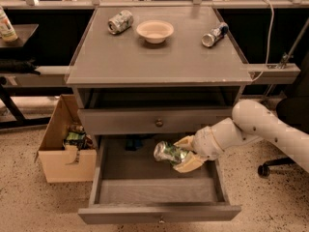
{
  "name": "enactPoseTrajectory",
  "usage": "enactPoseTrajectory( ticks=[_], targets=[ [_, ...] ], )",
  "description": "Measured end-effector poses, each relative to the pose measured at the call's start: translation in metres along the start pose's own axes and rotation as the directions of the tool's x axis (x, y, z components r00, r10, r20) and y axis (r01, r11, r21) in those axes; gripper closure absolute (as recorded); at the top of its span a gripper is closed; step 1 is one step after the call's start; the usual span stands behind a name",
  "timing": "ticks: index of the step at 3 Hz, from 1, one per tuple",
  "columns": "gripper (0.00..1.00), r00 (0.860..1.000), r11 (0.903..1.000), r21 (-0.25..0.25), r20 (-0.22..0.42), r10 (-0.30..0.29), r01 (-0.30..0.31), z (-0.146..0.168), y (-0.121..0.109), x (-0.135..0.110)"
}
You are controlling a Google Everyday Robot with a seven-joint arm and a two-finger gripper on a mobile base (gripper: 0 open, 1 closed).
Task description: Pick green can from middle drawer and place on counter
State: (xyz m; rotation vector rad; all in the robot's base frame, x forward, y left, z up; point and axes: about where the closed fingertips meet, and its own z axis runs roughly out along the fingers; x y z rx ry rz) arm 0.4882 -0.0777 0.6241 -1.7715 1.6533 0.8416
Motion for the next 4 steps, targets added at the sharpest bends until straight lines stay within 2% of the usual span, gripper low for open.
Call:
enactPoseTrajectory(
  ticks=[1,2,3,4],
  targets=[
    [1.0,0.998,0.9954,-0.066,-0.006,-0.069,0.069,-0.028,0.002,-0.038],
    [1.0,0.991,0.9794,-0.153,0.006,-0.132,0.132,-0.064,0.003,-0.082],
    [1.0,0.991,0.9794,-0.153,0.006,-0.132,0.132,-0.064,0.003,-0.082],
    [1.0,0.993,0.9773,-0.175,0.0,-0.121,0.119,-0.075,-0.002,-0.088]
  ],
)
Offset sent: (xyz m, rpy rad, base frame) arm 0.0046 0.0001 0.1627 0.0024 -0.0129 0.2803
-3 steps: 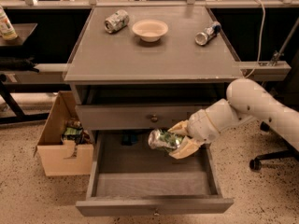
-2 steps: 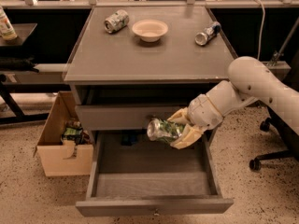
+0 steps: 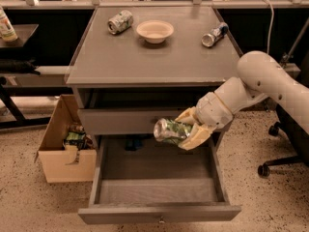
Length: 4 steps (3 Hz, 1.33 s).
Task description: Pick green can from middle drawer and place on counter
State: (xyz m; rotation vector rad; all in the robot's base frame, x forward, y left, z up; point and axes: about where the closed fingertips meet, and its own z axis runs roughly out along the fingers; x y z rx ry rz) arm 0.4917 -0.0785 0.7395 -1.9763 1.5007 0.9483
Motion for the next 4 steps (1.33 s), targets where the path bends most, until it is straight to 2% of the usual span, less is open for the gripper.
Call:
enactPoseTrajectory(
  ticks=[1,2,3,4],
  targets=[
    [1.0,0.999,0.9999,-0.001,-0.04,0.017,-0.017,-0.036,-0.004,-0.016],
    [1.0,0.996,0.9996,0.022,-0.092,0.021,-0.019,-0.076,-0.009,-0.041],
    [1.0,0.993,0.9972,0.071,-0.113,0.03,-0.022,-0.11,-0.023,-0.051],
    [1.0,0.993,0.9896,0.141,-0.111,0.043,-0.027,-0.135,-0.048,-0.048]
  ],
)
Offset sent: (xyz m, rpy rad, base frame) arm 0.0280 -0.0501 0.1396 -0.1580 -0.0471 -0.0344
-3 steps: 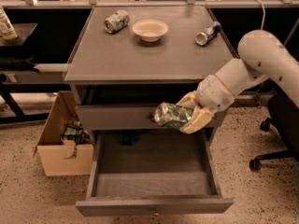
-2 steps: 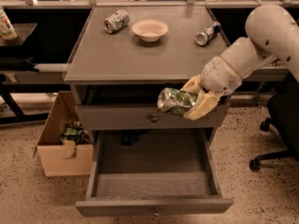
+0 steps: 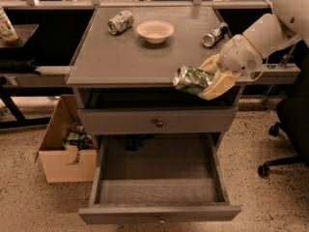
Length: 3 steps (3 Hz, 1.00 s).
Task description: Pick green can from middle drawer and place on counter
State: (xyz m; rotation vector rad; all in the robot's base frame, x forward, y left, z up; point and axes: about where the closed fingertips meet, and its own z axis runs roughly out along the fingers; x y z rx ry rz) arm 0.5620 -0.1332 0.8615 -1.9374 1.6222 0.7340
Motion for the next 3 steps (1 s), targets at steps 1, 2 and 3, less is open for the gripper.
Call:
enactPoseTrajectory(
  ticks=[1,2,3],
  targets=[
    [1.0,0.999,0.9976,0.058,0.008,0.037,-0.037,-0.012,-0.027,0.008],
    [1.0,0.994,0.9893,0.101,0.029,0.103,-0.105,-0.018,-0.051,0.02],
    [1.0,0.982,0.9731,0.139,0.061,0.177,-0.184,-0.024,-0.079,0.03]
  ],
)
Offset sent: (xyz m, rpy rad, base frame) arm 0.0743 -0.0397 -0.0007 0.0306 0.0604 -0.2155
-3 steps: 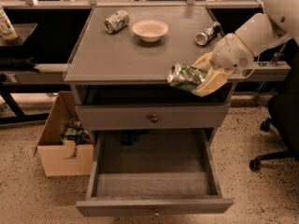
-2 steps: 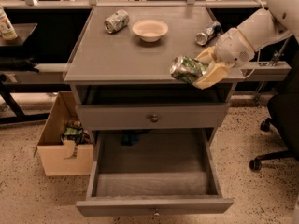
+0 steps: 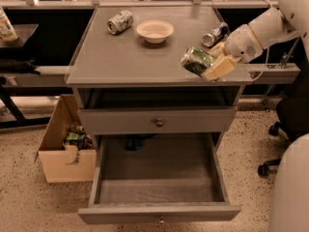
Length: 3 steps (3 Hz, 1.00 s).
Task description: Pick green can from middle drawer and place on counter
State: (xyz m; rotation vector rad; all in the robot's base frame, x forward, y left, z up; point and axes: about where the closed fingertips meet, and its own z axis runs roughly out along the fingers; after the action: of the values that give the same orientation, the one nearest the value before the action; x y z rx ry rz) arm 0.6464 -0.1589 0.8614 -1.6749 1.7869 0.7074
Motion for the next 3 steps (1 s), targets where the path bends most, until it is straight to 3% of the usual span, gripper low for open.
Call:
enactPoseTrajectory(
  ticks=[3],
  targets=[
    [1.0,0.993,0.9913,0.07,0.036,0.109,-0.111,-0.003,-0.05,0.001]
  ],
)
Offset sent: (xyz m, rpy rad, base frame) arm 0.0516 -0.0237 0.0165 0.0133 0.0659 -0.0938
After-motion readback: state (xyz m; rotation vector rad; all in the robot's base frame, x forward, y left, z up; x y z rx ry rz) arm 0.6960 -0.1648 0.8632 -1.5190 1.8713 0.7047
